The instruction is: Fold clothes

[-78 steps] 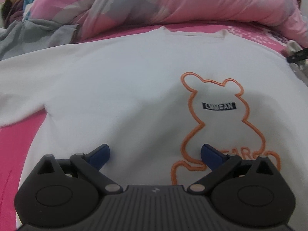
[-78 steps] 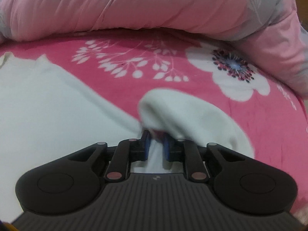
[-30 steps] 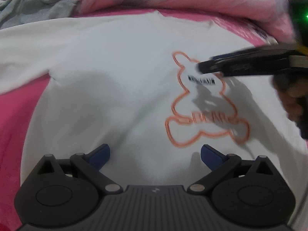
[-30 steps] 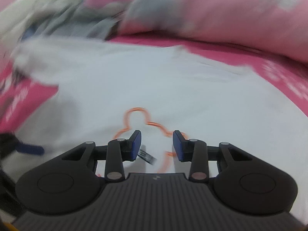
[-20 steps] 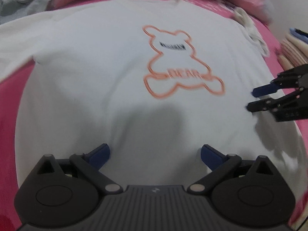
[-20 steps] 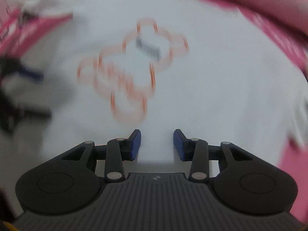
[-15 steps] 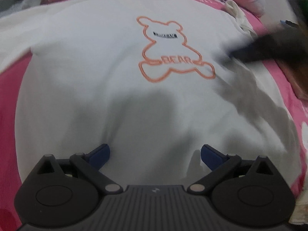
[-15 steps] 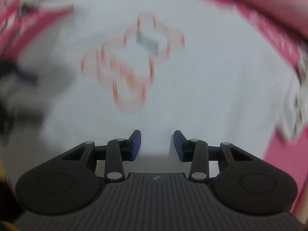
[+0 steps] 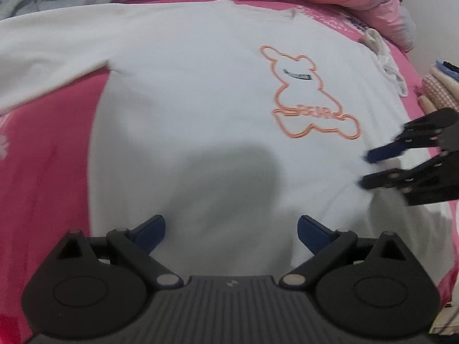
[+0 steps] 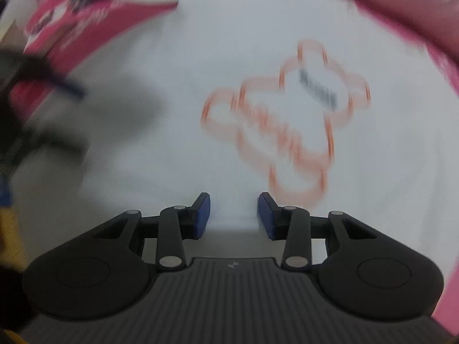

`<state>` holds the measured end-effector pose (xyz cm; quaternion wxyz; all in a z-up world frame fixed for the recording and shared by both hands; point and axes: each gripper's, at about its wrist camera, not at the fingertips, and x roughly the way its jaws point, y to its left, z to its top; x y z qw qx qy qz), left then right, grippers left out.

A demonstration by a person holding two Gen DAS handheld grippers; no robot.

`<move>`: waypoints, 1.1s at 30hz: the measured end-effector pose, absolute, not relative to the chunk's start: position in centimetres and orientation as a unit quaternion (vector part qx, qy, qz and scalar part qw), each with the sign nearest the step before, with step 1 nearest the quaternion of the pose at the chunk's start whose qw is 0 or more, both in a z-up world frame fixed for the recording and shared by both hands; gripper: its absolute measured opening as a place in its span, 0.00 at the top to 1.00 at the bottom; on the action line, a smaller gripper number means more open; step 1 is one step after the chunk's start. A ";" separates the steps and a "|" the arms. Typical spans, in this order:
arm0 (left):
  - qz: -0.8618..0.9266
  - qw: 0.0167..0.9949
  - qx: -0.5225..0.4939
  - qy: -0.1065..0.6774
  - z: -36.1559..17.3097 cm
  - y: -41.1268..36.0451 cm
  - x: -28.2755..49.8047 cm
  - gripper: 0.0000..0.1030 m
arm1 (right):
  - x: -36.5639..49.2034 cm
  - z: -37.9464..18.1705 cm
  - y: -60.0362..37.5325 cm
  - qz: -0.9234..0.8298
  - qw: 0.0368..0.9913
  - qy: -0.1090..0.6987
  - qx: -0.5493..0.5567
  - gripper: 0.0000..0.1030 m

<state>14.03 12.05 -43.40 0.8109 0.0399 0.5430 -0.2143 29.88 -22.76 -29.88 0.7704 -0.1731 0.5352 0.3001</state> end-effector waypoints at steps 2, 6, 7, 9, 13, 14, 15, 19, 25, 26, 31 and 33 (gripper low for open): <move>-0.207 0.814 0.038 0.541 -43.3 13.0 14.0 0.04 | 30.7 -28.9 -22.1 0.297 0.778 0.527 -0.169 0.65; -0.201 0.806 0.061 0.553 -43.8 14.1 13.7 0.04 | 35.4 -29.1 -18.1 0.303 0.822 0.464 -0.132 0.65; -0.201 0.804 0.068 0.555 -43.8 14.4 13.5 0.04 | 36.2 -29.6 -17.1 0.307 0.825 0.456 -0.128 0.65; -0.205 0.800 0.071 0.559 -43.9 15.0 13.2 0.04 | 34.9 -30.5 -16.9 0.308 0.821 0.464 -0.126 0.65; -0.213 0.794 0.071 0.566 -44.3 16.0 12.5 0.04 | 28.4 -30.7 -19.2 0.298 0.793 0.513 -0.139 0.64; -0.214 0.792 0.072 0.567 -44.4 16.1 12.3 0.04 | 26.7 -30.4 -19.9 0.295 0.782 0.530 -0.143 0.64; -0.215 0.791 0.077 0.567 -44.5 16.2 12.3 0.04 | 25.1 -30.2 -20.6 0.291 0.771 0.546 -0.147 0.64; -0.218 0.788 0.084 0.570 -44.6 16.4 12.3 0.04 | 19.5 -29.1 -22.8 0.276 0.731 0.603 -0.160 0.64; -0.220 0.783 0.101 0.573 -44.5 16.1 12.0 0.04 | 23.3 -27.4 -21.0 0.264 0.787 0.541 -0.134 0.66; -0.220 0.782 0.106 0.574 -44.4 16.1 11.9 0.04 | 23.8 -27.9 -20.5 0.260 0.792 0.537 -0.129 0.66; -0.215 0.773 0.124 0.583 -44.8 16.6 10.9 0.03 | 20.6 -29.6 -21.5 0.226 0.784 0.566 -0.120 0.65; -0.214 0.771 0.126 0.586 -45.0 16.8 10.5 0.03 | 17.1 -29.0 -22.5 0.231 0.762 0.587 -0.147 0.65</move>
